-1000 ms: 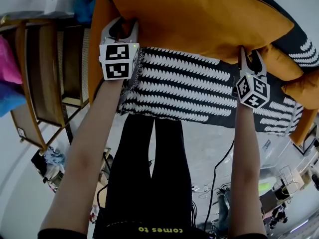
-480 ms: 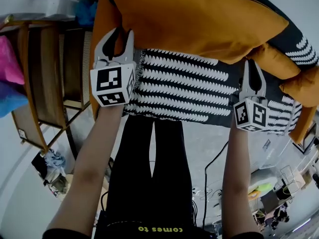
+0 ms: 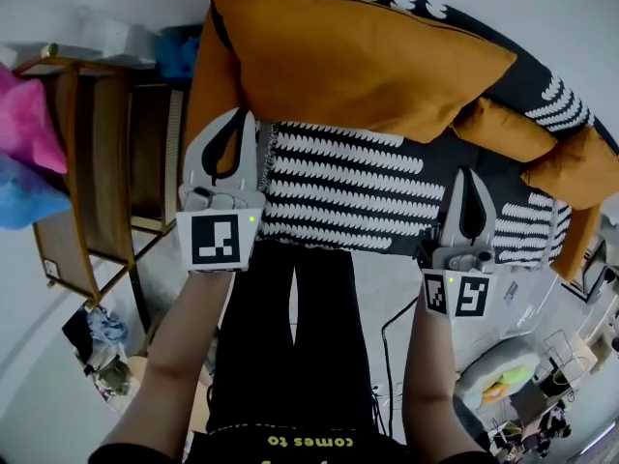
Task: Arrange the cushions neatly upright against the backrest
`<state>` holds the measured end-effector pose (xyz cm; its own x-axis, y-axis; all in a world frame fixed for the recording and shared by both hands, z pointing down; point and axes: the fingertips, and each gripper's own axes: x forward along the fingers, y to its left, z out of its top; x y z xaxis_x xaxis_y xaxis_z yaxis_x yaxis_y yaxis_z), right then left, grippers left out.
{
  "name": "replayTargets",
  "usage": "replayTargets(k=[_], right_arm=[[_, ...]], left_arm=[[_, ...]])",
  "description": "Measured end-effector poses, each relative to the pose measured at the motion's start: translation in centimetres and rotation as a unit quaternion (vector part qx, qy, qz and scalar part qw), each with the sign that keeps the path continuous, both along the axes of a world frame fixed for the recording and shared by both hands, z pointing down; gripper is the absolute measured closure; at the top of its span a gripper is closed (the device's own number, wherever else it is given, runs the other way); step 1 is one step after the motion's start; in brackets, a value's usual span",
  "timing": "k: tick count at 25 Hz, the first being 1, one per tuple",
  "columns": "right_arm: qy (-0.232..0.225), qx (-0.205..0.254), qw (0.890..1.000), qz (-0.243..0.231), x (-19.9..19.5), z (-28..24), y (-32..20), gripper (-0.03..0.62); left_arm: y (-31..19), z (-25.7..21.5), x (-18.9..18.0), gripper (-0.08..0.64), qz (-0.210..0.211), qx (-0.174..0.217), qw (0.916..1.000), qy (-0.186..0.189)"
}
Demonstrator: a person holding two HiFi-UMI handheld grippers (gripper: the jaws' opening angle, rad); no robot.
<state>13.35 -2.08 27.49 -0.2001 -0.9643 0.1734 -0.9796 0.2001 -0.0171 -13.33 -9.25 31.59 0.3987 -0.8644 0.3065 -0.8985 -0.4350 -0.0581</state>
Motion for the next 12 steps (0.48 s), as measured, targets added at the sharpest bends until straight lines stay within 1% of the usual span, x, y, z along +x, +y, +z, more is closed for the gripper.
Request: replayTargets(k=[2,3,5,7,12], right_arm=[[-0.009,0.004,1.000,-0.007,-0.6,-2.0,0.7,0.581],[-0.011,0.004,1.000,-0.011,-0.8,-3.1,1.0,0.581],[-0.010,0.008,1.000,-0.018,-1.0,-5.3,1.5,0.581],[-0.011,0.015,1.000,-0.022,-1.1,-7.8,1.8,0.581],[-0.011,0.049,0.998,-0.024,-0.8,-14.6,2.1,0.581]], left_arm=[[1.1,-2.6,0.9,0.561,0.014,0.016,0.9997,-0.009],[1.6,-3.8,1.2,0.561,0.018,0.015,0.9997,-0.004],[2.3,-6.3,1.2,0.561,0.017,0.006,0.9996,0.020],[2.8,-9.1,0.9,0.561,0.014,0.008,0.9993,0.034],[3.4,-15.5,0.7,0.561,0.022,0.037,0.9986,0.029]])
